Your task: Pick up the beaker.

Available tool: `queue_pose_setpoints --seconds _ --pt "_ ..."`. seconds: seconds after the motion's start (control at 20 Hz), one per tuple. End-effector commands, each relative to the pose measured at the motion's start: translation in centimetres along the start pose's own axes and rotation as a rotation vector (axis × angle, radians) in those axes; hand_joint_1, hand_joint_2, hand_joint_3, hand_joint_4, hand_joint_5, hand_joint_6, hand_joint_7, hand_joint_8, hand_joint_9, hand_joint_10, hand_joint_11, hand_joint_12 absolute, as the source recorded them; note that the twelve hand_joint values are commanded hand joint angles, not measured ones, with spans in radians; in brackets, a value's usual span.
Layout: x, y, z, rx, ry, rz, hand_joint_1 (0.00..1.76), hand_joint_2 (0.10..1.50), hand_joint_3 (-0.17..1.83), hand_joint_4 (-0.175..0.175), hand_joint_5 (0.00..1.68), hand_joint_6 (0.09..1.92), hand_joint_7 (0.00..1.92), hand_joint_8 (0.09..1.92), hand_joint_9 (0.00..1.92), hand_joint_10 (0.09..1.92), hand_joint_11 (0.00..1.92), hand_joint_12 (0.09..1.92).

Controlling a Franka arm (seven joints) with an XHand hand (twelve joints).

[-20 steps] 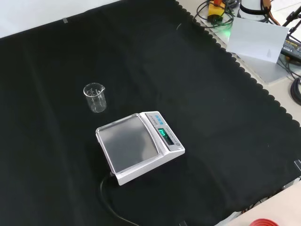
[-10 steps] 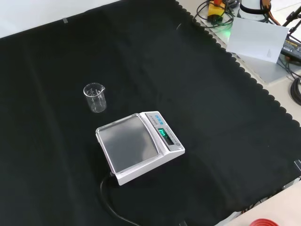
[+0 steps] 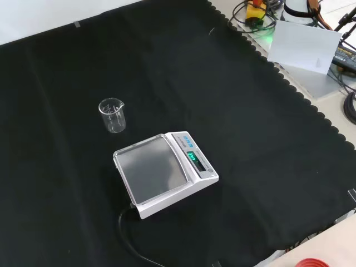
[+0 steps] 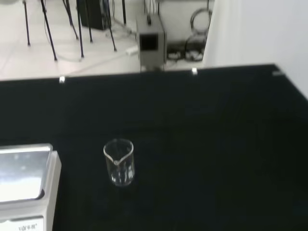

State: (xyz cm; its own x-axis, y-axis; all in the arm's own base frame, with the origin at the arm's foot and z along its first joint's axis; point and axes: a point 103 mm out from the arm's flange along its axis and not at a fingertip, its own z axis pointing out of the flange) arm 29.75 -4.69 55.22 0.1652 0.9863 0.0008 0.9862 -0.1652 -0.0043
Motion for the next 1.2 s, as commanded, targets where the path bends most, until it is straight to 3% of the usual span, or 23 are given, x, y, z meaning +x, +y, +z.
queue_pose_setpoints --seconds 0.05,0.35,0.8,1.2 --pt "-0.6 13.4 8.6 0.169 0.031 0.005 0.57 0.76 0.07 -0.011 0.24 0.09 0.22 0.65 0.38 0.80 0.22 1.50" --pt "-0.6 16.6 12.3 0.206 0.028 0.001 0.58 0.76 0.07 -0.007 0.20 0.09 0.14 0.65 0.32 0.81 0.16 1.52" --pt "0.8 20.2 18.9 0.135 0.028 -0.018 0.58 0.76 0.06 0.003 0.12 0.09 0.02 0.65 0.23 0.85 0.01 1.56" --pt "3.6 25.2 26.2 0.188 -0.039 -0.045 0.58 0.75 0.06 0.005 0.10 0.09 0.01 0.64 0.22 0.85 0.00 1.55"
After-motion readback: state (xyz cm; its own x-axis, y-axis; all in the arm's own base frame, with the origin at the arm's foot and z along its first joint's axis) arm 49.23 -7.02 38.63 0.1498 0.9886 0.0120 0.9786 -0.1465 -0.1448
